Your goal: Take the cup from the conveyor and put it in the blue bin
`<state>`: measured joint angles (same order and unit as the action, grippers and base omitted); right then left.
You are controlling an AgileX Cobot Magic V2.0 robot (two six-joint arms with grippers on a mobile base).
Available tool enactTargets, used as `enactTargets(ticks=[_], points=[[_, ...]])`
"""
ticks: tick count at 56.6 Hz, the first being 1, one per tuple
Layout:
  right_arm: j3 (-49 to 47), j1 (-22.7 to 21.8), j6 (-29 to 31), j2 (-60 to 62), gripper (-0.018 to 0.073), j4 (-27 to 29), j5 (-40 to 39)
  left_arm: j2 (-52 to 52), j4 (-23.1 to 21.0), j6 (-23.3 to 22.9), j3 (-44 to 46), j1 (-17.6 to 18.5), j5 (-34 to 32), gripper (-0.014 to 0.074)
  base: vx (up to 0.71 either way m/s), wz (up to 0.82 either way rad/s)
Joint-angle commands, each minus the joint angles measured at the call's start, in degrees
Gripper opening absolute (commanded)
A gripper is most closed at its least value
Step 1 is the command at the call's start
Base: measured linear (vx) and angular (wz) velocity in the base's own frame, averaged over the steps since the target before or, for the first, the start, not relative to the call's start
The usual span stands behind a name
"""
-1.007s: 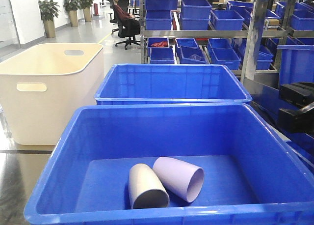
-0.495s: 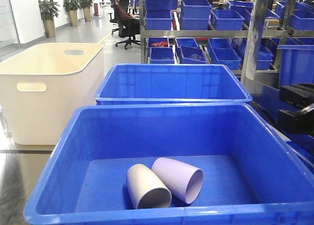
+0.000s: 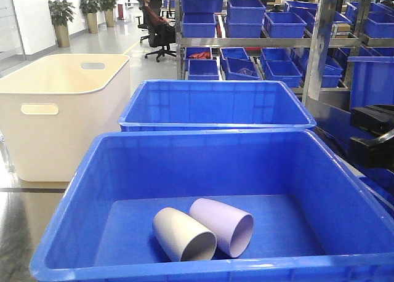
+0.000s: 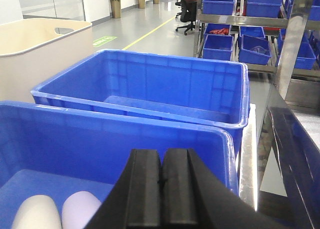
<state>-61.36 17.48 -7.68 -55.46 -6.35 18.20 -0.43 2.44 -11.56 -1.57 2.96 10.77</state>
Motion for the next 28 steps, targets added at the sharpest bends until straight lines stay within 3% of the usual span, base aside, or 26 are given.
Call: enactTargets(ticks=[1,14,23,28], points=[[-1.8,0.0,0.3,0.7,-0.0013,-0.5,-4.6,-0.4,0.0,-0.4,-0.6,-0.1,-4.5,-0.0006,0.0,0.0],[-1.8,0.0,0.2,3.4,-0.0011,0.0,-3.8,-0.4,0.0,-0.4,-0.6,-0.1,-4.5,-0.0006,0.0,0.0],[-1.8,0.0,0.2,10.8,-0.0009,7.1,1.9,-0.4,0.0,-0.4,-0.6,-0.1,-4.5,-0.0006,0.0,0.0],[-1.8,0.0,0.2,16.4,-0.0009,8.4,6.0,-0.4,0.0,-0.4,-0.6,-0.1,-4.5,-0.0006,0.0,0.0]])
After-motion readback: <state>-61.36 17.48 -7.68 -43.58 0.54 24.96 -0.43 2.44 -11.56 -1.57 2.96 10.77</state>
